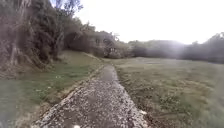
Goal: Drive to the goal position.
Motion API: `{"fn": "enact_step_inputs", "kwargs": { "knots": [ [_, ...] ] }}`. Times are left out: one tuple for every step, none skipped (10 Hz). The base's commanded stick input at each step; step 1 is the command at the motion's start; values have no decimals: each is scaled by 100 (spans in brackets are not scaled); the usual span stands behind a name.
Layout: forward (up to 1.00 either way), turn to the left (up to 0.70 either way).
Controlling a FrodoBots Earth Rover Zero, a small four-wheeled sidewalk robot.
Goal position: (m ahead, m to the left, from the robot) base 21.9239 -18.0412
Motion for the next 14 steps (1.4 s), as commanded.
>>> {"fn": "enact_step_inputs", "kwargs": {
  "knots": [
    [85,0],
    [85,0],
    [85,0],
    [85,0],
    [85,0],
    [85,0],
    [85,0],
    [85,0],
    [85,0],
    [85,0],
    [85,0],
    [85,0],
    [85,0],
    [85,0]
  ]
}}
